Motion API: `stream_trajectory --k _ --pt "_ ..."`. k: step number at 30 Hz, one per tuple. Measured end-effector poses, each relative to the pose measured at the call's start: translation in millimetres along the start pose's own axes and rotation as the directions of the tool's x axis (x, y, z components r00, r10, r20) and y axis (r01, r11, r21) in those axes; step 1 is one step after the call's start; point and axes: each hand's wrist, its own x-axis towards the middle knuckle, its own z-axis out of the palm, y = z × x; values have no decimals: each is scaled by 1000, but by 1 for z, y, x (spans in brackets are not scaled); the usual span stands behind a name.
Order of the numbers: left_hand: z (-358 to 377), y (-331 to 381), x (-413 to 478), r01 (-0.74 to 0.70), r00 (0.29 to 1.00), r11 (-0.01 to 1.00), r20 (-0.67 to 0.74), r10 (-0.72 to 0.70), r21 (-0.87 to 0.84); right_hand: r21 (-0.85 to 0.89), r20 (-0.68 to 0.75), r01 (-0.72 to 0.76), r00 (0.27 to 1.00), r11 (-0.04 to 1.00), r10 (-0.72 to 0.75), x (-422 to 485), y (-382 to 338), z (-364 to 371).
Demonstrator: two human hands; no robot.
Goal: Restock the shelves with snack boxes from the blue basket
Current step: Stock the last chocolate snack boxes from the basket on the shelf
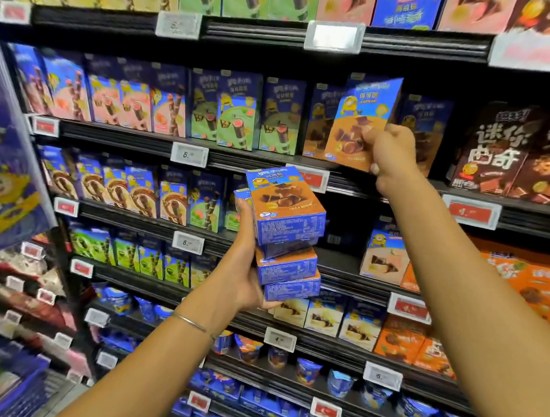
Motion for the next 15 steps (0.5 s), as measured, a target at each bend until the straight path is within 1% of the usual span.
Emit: stream_trajectory --k 3,7,11,15 --pt "-1 1 -1 13 1000 1000 -22 -12 11 -202 -2 44 999 978 -45 13 11 5" --pt "0 2 -1 11 998 999 -58 -8 41 -435 -42 81 993 897 -110 19 14 14" --pt "1 5 -1 14 996 997 -88 -7 76 -572 -74 109 980 813 -183 22 18 23" --pt "3 7 -1 27 996 995 -87 -19 93 -644 -61 101 981 758 -182 24 20 30"
